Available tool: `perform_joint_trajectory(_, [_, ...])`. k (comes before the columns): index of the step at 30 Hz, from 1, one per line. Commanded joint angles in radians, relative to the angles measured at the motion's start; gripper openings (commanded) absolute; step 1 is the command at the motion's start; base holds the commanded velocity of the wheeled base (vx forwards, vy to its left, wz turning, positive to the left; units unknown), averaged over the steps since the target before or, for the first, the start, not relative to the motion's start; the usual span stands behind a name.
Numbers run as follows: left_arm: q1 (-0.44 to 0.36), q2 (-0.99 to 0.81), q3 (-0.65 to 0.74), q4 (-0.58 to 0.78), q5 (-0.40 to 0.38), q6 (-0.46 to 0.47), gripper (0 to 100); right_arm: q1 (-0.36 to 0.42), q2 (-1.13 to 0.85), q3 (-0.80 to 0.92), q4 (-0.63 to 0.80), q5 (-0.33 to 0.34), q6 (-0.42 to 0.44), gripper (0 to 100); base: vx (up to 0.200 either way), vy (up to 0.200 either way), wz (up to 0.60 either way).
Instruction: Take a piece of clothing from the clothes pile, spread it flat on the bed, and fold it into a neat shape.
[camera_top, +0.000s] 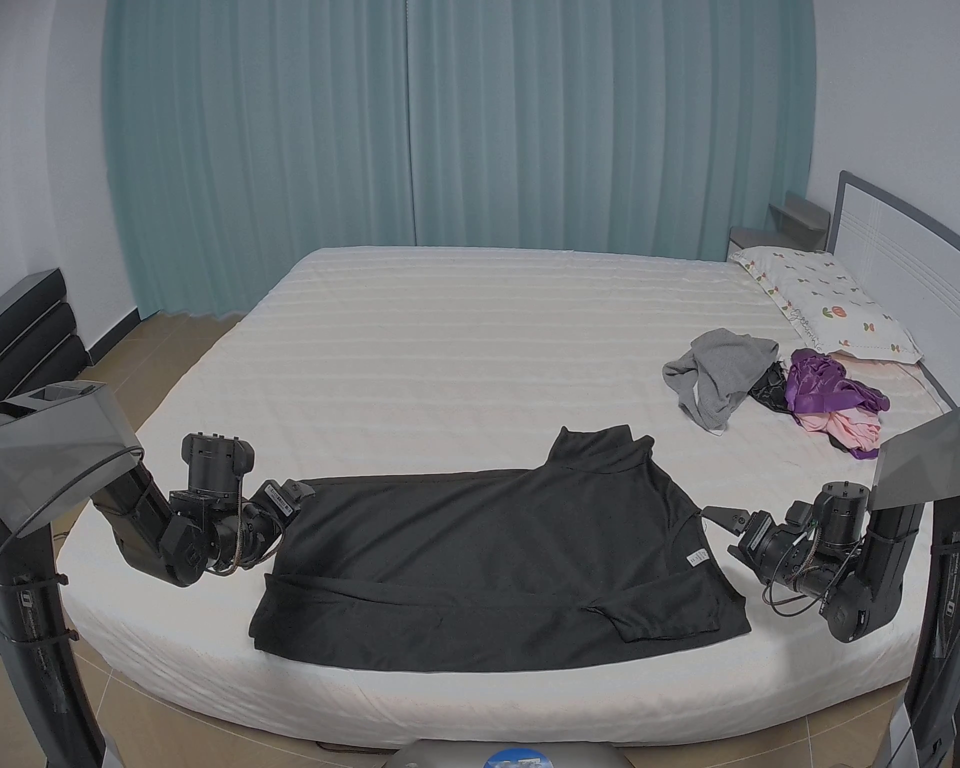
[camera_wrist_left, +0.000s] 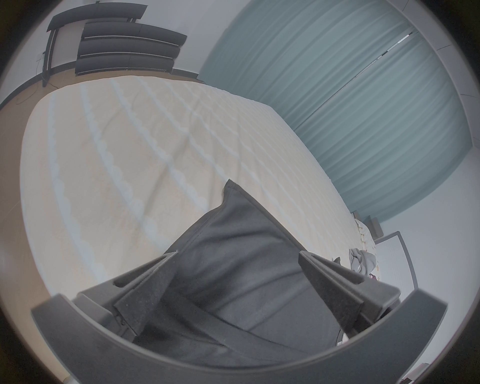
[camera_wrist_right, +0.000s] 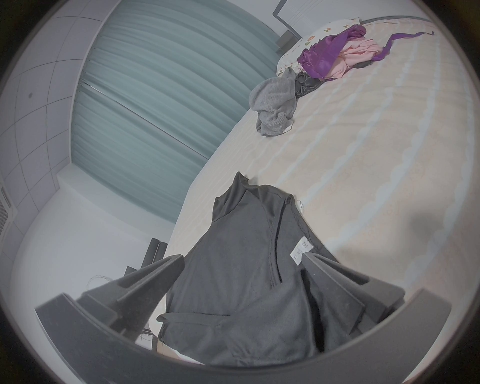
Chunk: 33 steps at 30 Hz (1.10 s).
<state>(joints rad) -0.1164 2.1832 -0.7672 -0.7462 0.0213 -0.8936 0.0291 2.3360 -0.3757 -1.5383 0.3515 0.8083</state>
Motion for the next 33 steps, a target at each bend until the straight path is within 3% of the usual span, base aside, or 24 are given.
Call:
perform_joint_trajectory(1, [0.001, 0.006, -0.004, -0.001, 0.000, 0.001, 100, 0.002, 0.009, -0.002, 0.000, 0.000, 0.000, 100, 0.000, 0.000, 0.00])
perform_joint_trajectory(12, [0.047, 0.110, -0.187, 0.027, -0.014, 0.005, 100, 0.000, 0.011, -0.002, 0.000, 0.004, 0.000, 100, 0.000, 0.000, 0.00])
perform_joint_trajectory(20, [0.103, 0.239, -0.415, 0.137, -0.167, 0.035, 100, 0.000, 0.028, -0.005, 0.001, 0.007, 0.000, 100, 0.000, 0.000, 0.00])
perform_joint_trajectory(26, [0.096, 0.363, -0.570, 0.154, -0.169, 0.173, 100, 0.000, 0.046, -0.009, 0.001, 0.007, 0.000, 100, 0.000, 0.000, 0.00])
perform_joint_trajectory(33, [0.098, 0.445, -0.692, 0.191, -0.153, 0.185, 100, -0.002, 0.057, -0.014, 0.001, 0.007, 0.000, 100, 0.000, 0.000, 0.00])
